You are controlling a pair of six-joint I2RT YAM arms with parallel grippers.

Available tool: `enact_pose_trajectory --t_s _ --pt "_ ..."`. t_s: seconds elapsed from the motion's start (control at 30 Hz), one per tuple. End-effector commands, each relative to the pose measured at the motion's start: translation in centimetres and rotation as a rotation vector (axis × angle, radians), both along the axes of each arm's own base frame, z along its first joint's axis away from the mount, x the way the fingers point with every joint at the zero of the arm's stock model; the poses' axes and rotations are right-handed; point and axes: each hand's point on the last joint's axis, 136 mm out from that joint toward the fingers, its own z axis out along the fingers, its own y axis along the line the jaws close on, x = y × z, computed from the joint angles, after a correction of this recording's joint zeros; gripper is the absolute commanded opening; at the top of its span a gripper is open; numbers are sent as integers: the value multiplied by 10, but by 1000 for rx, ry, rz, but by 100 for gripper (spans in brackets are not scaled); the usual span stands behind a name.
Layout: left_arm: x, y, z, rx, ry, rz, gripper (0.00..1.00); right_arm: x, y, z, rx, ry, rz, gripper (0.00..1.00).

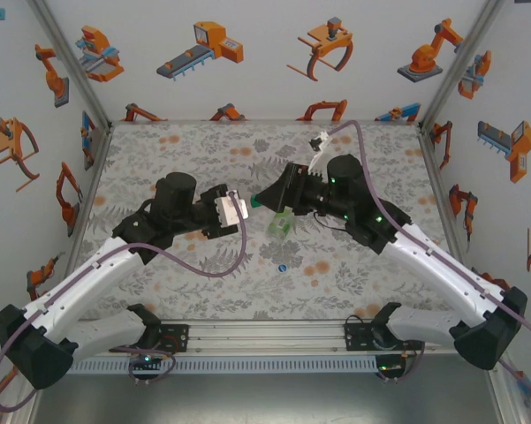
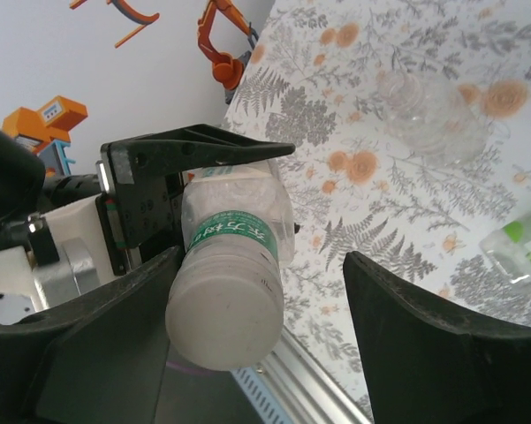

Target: Screw on the bottle caps

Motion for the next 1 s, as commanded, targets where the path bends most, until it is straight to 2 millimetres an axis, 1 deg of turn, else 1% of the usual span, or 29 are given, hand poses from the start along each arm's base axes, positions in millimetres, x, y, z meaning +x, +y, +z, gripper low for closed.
enact_pose_trajectory --t_s 0.0,0.13,0.27,0.4,0.6,0.73,0.8,0.87,0.97 --pt "6 -2 10 -21 -8 27 0 4 7 12 85 50 -10 67" --pt "12 0 7 -4 -4 56 0 6 16 6 96 92 8 66" --pt "12 -1 7 -2 2 54 0 7 21 -3 103 134 17 64" --pt "11 -1 7 -2 1 52 0 7 26 -4 117 132 43 61" --pt "4 -3 10 -17 -2 16 0 8 28 -8 115 133 42 52" --pt "9 -1 10 -10 -7 43 1 7 29 -7 117 137 51 47" --pt "10 0 10 -9 -8 49 2 6 28 -8 113 142 51 48" --pt "10 0 10 -10 -9 51 3 6 28 -8 109 145 52 53" --pt "11 1 10 -9 -11 58 3 5 29 -9 102 153 57 54"
